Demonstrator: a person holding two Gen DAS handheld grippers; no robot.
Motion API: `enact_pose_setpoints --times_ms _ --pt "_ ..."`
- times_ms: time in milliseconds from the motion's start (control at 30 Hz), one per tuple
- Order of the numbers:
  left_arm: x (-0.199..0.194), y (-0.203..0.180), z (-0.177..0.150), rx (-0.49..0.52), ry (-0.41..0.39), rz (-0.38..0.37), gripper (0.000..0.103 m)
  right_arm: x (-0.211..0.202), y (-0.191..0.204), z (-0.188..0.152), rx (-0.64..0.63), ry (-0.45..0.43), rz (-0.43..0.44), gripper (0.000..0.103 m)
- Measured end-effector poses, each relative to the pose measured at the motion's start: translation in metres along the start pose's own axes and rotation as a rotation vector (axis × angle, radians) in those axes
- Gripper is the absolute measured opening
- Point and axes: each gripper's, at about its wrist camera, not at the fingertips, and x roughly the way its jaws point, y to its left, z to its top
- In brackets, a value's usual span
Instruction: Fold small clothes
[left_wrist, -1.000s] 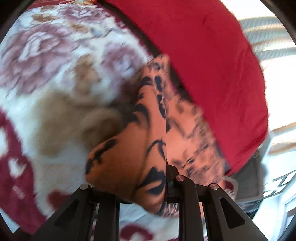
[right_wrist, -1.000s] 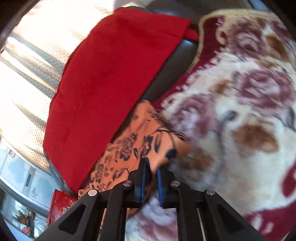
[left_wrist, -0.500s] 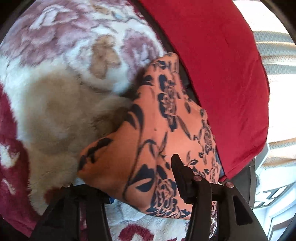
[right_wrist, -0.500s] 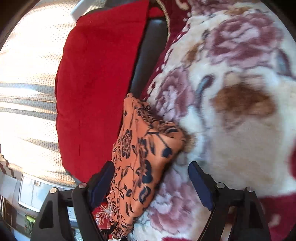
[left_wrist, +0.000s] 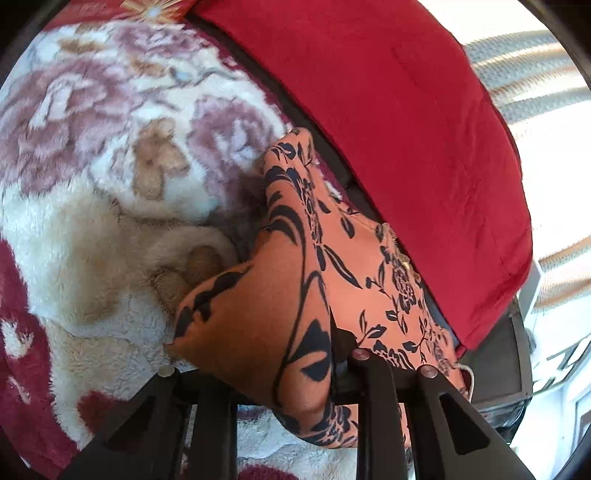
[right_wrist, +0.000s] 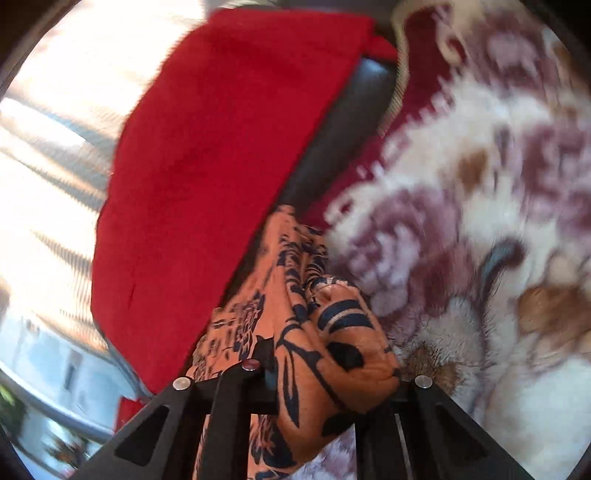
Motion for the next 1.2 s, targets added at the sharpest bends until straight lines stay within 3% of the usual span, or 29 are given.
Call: enact_pose_setpoints --times_ms 133,267,300,333,400,500,600,700,767,833,967,1033,1067,1133,1200 --pt "-0.008 -0.005 -0.009 0.038 0.049 -0.038 0.022 -0.046 0.007 -0.008 -0.061 -0.067 -0.028 0.013" --pt "0.001 -0.007 -0.025 0.075 0.161 -0.023 0.024 -0.083 -0.033 -0.015 -0.003 -0.060 -0.091 0.013" --pt "0.005 -0.004 -0.029 0.069 0.185 0.005 0.024 -0.084 -0.043 -0.016 0.004 -0.042 -0.119 0.013" --pt "0.007 0.002 -0.031 0.049 0.205 0.030 0.031 -0.078 -0.056 -0.017 0.011 0.009 -0.140 0.013" --pt "0.006 0.016 -0.026 -0.031 0.234 0.017 0.037 -0.066 -0.082 -0.020 0.105 0.104 -0.137 0.019" --pt "-0.014 0.035 -0.014 -0.116 0.194 -0.015 0.037 -0.080 -0.100 -0.014 0.281 0.131 -0.081 0.028" --pt "-0.052 0.039 -0.002 -0.090 0.037 0.033 0.036 -0.115 -0.096 0.002 0.256 0.052 -0.146 0.030" --pt "-0.090 0.019 0.005 0.024 -0.203 0.151 0.039 -0.150 -0.072 0.014 0.110 -0.090 -0.202 0.030" --pt "-0.094 -0.008 0.001 0.146 -0.256 0.164 0.049 -0.154 -0.049 0.016 0.034 -0.097 -0.149 0.030" --pt "-0.079 -0.036 -0.014 0.272 -0.208 0.134 0.052 -0.145 -0.027 0.011 -0.045 -0.067 -0.119 0.030" --pt "-0.024 -0.079 -0.049 0.463 -0.019 0.136 0.052 -0.102 0.004 -0.020 -0.136 0.067 -0.076 0.030" --pt "0.002 -0.086 -0.068 0.541 0.086 0.190 0.056 -0.085 0.002 -0.036 -0.137 0.126 -0.079 0.030" --pt "0.015 -0.086 -0.076 0.577 0.127 0.253 0.057 -0.075 -0.002 -0.042 -0.137 0.164 -0.106 0.030" --pt "0.028 -0.088 -0.088 0.641 0.150 0.330 0.058 -0.054 -0.019 -0.052 -0.109 0.248 -0.162 0.030" --pt "0.027 -0.093 -0.092 0.676 0.121 0.343 0.061 -0.058 -0.022 -0.046 -0.078 0.231 -0.134 0.029"
